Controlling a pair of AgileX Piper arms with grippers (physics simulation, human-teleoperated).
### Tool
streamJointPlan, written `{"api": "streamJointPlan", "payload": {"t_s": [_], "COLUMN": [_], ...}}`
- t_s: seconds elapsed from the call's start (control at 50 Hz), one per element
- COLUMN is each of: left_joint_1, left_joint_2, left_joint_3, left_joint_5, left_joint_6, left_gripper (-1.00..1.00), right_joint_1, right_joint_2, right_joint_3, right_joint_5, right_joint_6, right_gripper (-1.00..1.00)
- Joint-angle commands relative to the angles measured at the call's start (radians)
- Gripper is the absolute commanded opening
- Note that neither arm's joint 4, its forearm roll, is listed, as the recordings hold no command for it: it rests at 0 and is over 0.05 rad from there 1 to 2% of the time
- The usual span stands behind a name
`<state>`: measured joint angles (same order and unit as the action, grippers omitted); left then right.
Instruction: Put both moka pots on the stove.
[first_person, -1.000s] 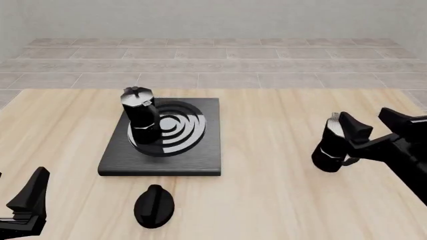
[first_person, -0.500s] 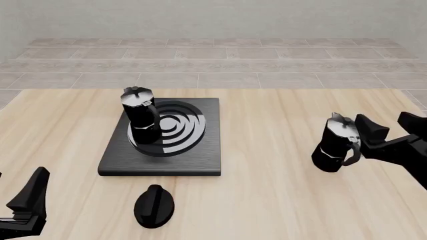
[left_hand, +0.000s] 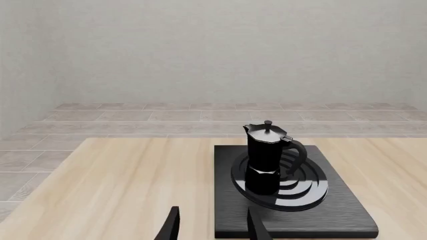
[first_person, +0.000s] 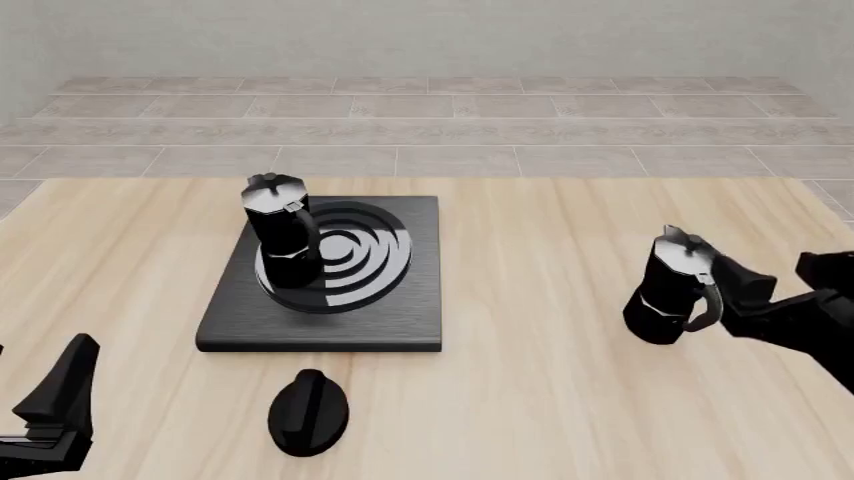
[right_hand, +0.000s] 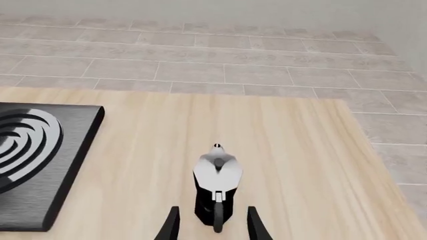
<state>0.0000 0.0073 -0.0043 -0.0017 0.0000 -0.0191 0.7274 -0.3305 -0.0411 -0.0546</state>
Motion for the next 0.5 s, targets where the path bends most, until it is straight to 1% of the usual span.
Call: {"api": "streamJointPlan", "payload": {"t_s": [0.02,0.06,0.18,0.22,0.26,0.46,0.5], "left_joint_1": [0.000,0.000,0.000,0.000,0.000,0.000,0.000], "left_joint_2": [0.000,0.000,0.000,0.000,0.000,0.000,0.000], "left_joint_3": [0.000,0.000,0.000,0.000,0.000,0.000,0.000], "left_joint_5": [0.000,0.000,0.000,0.000,0.000,0.000,0.000], "left_joint_6": [0.000,0.000,0.000,0.000,0.000,0.000,0.000], "left_gripper": [1.00,1.00,1.00,1.00,1.00,1.00,1.00], "right_joint_1": [-0.009,-0.010,-0.017,-0.013,-0.016,-0.022,-0.022], "right_joint_2": [-0.006,-0.002,0.066,0.106,0.113,0.182,0.196], "right_joint_3": [0.005,0.010,0.016,0.019,0.028,0.043,0.031], "right_joint_5": [0.033,0.030,-0.028,-0.042,-0.057,-0.113,-0.125], "right_joint_6": [0.013,0.015,0.017,0.037,0.031,0.039,0.034], "right_gripper": [1.00,1.00,1.00,1.00,1.00,1.00,1.00]}}
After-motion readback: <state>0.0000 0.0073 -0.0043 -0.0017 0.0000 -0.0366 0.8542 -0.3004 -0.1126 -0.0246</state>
